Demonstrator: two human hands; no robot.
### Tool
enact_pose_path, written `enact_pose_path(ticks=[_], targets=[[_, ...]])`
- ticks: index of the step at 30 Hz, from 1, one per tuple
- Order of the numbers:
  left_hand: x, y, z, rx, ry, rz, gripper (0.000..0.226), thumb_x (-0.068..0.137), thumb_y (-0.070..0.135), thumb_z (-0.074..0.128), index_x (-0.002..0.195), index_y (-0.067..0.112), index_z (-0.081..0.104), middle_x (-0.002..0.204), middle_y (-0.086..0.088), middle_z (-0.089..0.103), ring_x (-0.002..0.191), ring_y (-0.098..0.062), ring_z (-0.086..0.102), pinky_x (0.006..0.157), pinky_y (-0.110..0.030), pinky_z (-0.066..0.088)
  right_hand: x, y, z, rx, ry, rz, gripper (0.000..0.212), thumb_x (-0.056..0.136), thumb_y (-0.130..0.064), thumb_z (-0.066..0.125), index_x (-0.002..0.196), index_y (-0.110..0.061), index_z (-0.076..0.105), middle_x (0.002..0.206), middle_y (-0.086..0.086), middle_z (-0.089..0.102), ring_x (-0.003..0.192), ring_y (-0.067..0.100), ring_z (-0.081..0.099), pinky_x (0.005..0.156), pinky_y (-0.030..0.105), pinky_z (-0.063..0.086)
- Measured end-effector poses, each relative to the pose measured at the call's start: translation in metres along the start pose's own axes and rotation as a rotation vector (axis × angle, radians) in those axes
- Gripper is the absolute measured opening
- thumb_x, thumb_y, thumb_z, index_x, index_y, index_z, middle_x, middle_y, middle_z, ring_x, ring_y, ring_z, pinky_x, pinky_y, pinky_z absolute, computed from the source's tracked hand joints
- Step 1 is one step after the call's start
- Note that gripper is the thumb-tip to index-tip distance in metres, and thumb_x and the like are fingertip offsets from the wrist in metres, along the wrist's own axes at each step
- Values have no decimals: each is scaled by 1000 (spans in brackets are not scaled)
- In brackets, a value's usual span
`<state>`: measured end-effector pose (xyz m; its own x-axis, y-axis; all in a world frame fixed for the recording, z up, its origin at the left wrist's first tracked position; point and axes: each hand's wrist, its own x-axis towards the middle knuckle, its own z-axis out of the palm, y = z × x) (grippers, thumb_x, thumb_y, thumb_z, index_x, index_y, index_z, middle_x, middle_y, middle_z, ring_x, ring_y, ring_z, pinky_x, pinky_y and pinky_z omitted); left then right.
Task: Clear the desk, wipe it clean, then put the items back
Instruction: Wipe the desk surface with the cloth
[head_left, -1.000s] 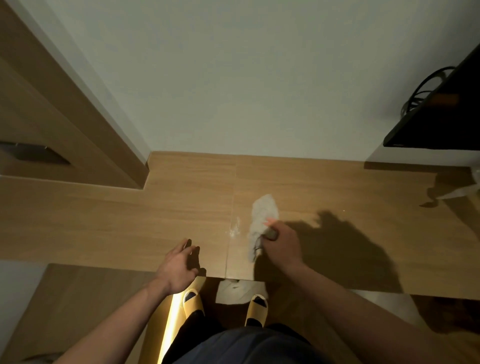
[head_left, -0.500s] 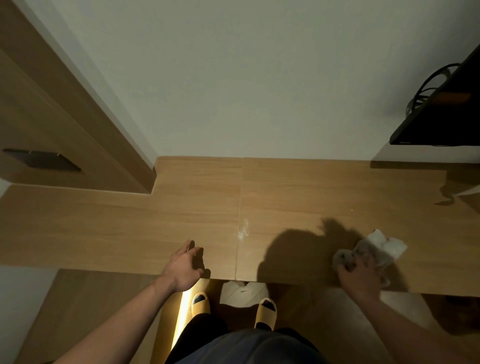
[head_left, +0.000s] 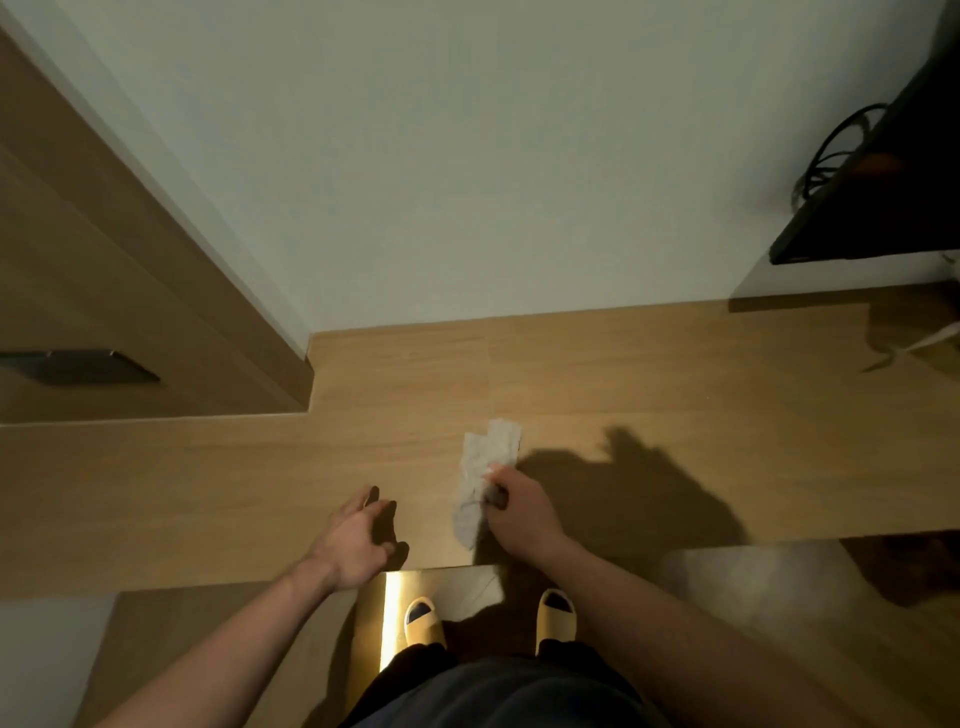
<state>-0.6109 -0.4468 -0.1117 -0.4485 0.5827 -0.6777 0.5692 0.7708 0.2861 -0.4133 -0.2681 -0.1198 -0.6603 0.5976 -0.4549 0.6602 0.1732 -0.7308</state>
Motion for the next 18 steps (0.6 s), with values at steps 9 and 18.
enact_pose_path(ticks=[9,18], targets=[[16,-8,-5,-19,-24,21,79,92,39,68,160,27,30,172,2,4,158,-26,13,127,-40,20,-34,94,-145,-96,578,95,50,81,-7,75,126,-29,70,164,-2,34,129,19,52,101,32,43],[14,-2,-2,3,-39,24,81,92,44,66,162,28,27,172,3,2,158,-25,9,128,-38,17,-3,162,-94,-253,397,629,70,92,-33,67,154,-20,37,169,9,15,146,42,33,112,61,39]])
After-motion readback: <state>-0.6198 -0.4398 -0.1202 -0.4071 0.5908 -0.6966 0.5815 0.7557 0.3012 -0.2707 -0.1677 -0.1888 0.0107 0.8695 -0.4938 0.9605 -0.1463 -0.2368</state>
